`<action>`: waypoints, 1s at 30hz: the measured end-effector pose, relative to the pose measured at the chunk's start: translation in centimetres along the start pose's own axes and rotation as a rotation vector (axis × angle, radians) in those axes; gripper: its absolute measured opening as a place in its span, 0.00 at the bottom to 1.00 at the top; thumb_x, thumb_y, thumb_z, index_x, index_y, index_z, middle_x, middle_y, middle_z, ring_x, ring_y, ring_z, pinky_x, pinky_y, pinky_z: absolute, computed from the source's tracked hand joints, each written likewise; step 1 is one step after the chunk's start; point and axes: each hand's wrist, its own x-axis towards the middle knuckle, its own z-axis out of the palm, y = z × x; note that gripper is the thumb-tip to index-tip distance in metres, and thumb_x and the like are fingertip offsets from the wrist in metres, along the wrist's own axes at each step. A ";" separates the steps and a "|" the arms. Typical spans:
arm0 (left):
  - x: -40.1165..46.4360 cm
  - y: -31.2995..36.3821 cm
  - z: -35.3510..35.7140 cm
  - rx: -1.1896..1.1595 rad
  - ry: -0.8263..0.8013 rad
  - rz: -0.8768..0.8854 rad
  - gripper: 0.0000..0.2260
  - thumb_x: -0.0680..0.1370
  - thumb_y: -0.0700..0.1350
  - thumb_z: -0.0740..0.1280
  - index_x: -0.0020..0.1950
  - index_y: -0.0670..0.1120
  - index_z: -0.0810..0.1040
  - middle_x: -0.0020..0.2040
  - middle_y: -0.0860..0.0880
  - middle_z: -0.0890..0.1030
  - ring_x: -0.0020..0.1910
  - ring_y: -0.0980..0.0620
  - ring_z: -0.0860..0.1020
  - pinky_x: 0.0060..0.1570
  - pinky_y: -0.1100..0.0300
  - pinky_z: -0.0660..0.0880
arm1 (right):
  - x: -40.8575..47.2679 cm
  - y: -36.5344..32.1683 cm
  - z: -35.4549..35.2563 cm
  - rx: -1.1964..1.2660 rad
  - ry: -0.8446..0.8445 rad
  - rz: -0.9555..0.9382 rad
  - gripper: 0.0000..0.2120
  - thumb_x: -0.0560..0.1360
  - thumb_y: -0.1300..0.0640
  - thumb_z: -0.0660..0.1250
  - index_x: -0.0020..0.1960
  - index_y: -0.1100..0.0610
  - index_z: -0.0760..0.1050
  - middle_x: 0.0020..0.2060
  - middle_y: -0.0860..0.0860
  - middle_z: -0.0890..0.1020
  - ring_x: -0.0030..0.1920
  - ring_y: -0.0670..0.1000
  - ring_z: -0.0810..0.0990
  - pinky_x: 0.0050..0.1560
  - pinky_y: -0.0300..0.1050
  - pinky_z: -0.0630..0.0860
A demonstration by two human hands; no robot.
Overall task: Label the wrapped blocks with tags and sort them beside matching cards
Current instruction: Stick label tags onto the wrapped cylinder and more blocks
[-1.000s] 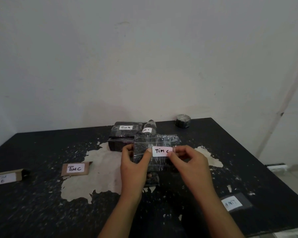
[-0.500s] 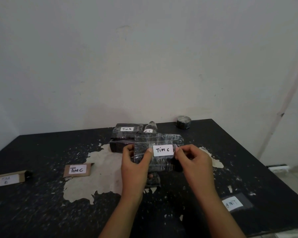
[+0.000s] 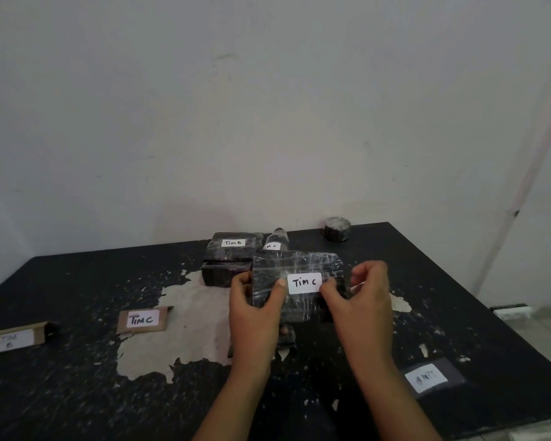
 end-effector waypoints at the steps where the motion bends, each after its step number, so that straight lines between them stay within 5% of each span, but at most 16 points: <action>1: 0.1 -0.1 -0.1 -0.002 0.002 -0.001 0.14 0.79 0.53 0.77 0.60 0.58 0.76 0.55 0.52 0.87 0.46 0.52 0.89 0.36 0.52 0.86 | 0.0 0.0 0.0 0.000 -0.001 -0.017 0.16 0.78 0.48 0.76 0.55 0.47 0.69 0.49 0.43 0.74 0.46 0.45 0.77 0.40 0.42 0.75; 8: 0.5 0.0 -0.3 0.003 -0.007 0.003 0.15 0.79 0.53 0.77 0.61 0.59 0.76 0.55 0.53 0.87 0.47 0.52 0.88 0.35 0.55 0.84 | 0.1 0.1 0.7 0.015 0.013 -0.074 0.09 0.86 0.45 0.66 0.54 0.49 0.72 0.51 0.43 0.74 0.46 0.43 0.78 0.44 0.51 0.82; 13: 1.1 0.1 -1.0 0.011 -0.024 0.014 0.14 0.79 0.53 0.77 0.61 0.59 0.77 0.56 0.52 0.87 0.48 0.53 0.88 0.37 0.54 0.85 | 0.1 -0.2 0.9 0.030 -0.058 -0.067 0.15 0.83 0.38 0.69 0.56 0.48 0.72 0.52 0.41 0.74 0.51 0.37 0.76 0.43 0.36 0.74; 19: 2.3 0.0 -2.5 0.049 -0.011 -0.007 0.20 0.72 0.66 0.79 0.60 0.63 0.81 0.58 0.55 0.88 0.56 0.52 0.88 0.55 0.43 0.86 | 0.1 -0.8 1.5 0.168 -0.066 -0.038 0.14 0.83 0.41 0.70 0.60 0.47 0.70 0.56 0.46 0.76 0.54 0.42 0.78 0.48 0.36 0.74; 24: 3.0 -0.2 -3.9 0.109 -0.050 -0.038 0.23 0.69 0.69 0.80 0.58 0.62 0.82 0.54 0.59 0.88 0.53 0.58 0.87 0.57 0.50 0.86 | -0.1 -0.4 2.1 0.249 -0.303 0.129 0.31 0.76 0.26 0.71 0.73 0.38 0.69 0.62 0.43 0.85 0.58 0.45 0.87 0.59 0.55 0.86; 30: 3.9 -1.1 -4.7 0.291 -0.058 -0.044 0.23 0.72 0.71 0.75 0.60 0.60 0.81 0.51 0.60 0.88 0.49 0.64 0.86 0.55 0.56 0.85 | -0.1 0.7 3.8 0.288 -0.398 0.168 0.31 0.77 0.30 0.73 0.75 0.39 0.69 0.60 0.45 0.87 0.52 0.44 0.90 0.55 0.58 0.88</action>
